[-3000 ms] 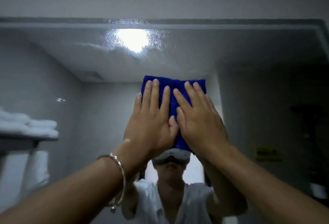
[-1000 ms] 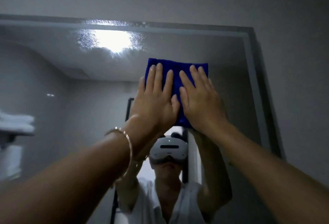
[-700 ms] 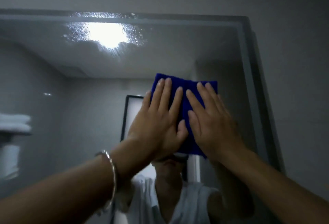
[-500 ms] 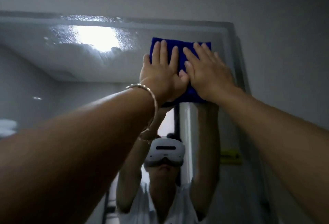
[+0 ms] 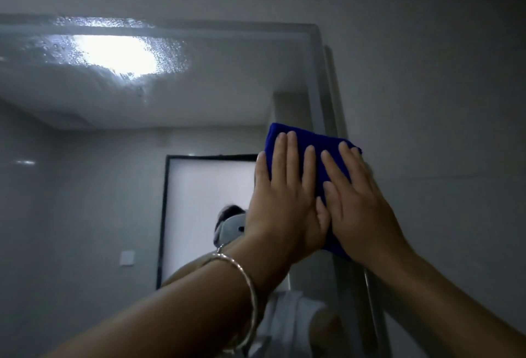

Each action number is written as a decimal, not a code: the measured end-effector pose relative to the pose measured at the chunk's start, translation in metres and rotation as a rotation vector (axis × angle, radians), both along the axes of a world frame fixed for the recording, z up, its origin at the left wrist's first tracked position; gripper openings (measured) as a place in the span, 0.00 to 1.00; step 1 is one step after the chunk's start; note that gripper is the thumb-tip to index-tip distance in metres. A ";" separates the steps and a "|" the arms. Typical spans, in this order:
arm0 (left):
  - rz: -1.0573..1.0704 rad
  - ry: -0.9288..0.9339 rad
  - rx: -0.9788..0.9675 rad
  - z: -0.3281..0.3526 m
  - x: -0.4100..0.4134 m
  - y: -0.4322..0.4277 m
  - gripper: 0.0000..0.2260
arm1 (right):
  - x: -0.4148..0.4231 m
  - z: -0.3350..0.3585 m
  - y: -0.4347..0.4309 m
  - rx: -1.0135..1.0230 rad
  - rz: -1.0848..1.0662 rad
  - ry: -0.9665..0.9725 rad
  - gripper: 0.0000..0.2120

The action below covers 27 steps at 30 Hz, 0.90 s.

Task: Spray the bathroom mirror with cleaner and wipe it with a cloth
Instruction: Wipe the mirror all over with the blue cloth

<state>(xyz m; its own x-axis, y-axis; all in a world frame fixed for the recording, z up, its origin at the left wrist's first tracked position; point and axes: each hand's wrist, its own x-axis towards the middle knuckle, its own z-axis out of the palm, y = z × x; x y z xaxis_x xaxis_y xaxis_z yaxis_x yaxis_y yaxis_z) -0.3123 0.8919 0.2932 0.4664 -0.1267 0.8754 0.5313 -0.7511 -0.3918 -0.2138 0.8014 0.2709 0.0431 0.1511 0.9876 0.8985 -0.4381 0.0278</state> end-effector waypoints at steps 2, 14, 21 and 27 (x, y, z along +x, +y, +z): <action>0.018 0.017 0.032 0.012 0.001 0.001 0.30 | -0.005 0.011 -0.001 -0.012 -0.002 0.004 0.27; -0.022 -0.135 -0.062 0.092 0.013 -0.008 0.27 | -0.010 0.106 -0.007 0.009 -0.053 0.044 0.23; -0.075 -0.102 -0.002 0.065 0.007 0.002 0.27 | -0.020 0.075 -0.004 -0.020 -0.158 0.069 0.23; -0.112 -0.137 0.085 0.046 -0.018 0.034 0.29 | -0.045 0.059 0.019 -0.047 -0.287 0.031 0.24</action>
<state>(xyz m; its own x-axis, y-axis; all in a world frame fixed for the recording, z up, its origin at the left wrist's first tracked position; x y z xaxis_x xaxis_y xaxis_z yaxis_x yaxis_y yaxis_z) -0.3299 0.9262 0.3395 0.3220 -0.2471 0.9139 0.4989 -0.7762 -0.3857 -0.2589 0.8199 0.3298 0.1208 0.1736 0.9774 0.7388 -0.6733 0.0283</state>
